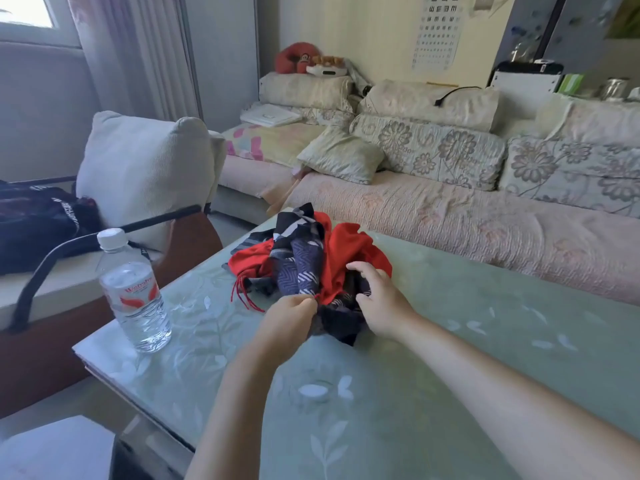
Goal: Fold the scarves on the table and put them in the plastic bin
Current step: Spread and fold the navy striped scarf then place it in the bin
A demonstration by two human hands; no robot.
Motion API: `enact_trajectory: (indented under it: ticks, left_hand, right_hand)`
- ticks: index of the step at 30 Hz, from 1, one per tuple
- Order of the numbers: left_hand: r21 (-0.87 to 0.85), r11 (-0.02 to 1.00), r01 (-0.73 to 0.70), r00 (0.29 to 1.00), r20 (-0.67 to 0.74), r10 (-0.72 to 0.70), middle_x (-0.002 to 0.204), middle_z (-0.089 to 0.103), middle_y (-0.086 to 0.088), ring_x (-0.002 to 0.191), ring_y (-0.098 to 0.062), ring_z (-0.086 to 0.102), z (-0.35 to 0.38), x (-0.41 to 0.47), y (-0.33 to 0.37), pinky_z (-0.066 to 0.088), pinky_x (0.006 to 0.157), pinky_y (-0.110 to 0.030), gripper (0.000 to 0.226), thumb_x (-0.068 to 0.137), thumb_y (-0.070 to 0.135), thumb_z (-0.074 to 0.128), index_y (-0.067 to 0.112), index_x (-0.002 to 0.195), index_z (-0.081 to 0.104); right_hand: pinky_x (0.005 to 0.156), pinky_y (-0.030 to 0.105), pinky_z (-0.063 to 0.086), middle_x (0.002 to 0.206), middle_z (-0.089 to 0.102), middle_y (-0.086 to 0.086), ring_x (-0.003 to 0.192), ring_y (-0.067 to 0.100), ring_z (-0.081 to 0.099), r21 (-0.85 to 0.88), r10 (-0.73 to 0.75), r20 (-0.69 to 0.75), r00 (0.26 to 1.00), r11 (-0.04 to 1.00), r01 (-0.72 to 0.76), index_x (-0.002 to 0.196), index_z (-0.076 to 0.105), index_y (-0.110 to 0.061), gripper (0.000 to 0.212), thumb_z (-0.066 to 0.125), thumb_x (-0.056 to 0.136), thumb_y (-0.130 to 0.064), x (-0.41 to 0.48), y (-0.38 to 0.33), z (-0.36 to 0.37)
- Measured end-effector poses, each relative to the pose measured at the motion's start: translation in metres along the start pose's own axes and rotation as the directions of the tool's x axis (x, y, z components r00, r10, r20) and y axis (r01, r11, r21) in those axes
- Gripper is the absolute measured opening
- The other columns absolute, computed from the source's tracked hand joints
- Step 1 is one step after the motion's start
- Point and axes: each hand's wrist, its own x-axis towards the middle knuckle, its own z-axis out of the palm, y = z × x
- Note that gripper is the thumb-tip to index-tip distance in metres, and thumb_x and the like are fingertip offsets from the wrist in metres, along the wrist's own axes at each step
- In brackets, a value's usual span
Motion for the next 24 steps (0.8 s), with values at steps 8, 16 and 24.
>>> enact_trajectory:
  ticks: [8, 16, 24]
  left_hand:
    - [0.558, 0.829, 0.032, 0.993, -0.11, 0.036, 0.085, 0.063, 0.004, 0.082, -0.016, 0.061, -0.024, 0.01, -0.019, 0.051, 0.075, -0.031, 0.034, 0.096, 0.047, 0.048, 0.019, 0.096, 0.067]
    - [0.571, 0.818, 0.068, 0.995, -0.096, -0.016, 0.13, 0.059, -0.006, 0.117, -0.029, 0.057, 0.0, 0.045, -0.043, 0.051, 0.091, -0.04, 0.066, 0.087, 0.042, 0.067, 0.019, 0.141, 0.037]
    - [0.609, 0.792, -0.048, 0.991, -0.072, 0.116, 0.127, 0.063, -0.004, 0.111, -0.029, 0.059, -0.015, 0.058, -0.029, 0.048, 0.082, -0.033, 0.046, 0.095, 0.011, 0.043, 0.027, 0.136, 0.054]
  right_hand:
    - [0.087, 0.04, 0.051, 0.128, 0.047, -0.001, 0.109, 0.027, 0.059, -0.566, -0.005, 0.127, 0.992, 0.821, 0.076, 0.151, 0.025, -0.049, 0.064, 0.054, 0.096, -0.034, 0.04, -0.019, 0.008]
    - [0.091, 0.026, 0.045, 0.117, 0.069, 0.006, 0.109, 0.027, 0.063, -0.157, 0.066, -0.227, 0.972, 0.982, -0.103, 0.105, 0.067, -0.023, 0.023, 0.055, 0.09, -0.011, 0.117, -0.032, -0.007]
    - [0.119, 0.034, 0.029, 0.163, 0.022, 0.003, 0.148, 0.024, 0.027, -0.324, -0.038, 0.243, 0.969, 0.939, 0.118, 0.158, 0.008, -0.036, 0.102, 0.062, 0.077, -0.007, 0.085, -0.035, -0.018]
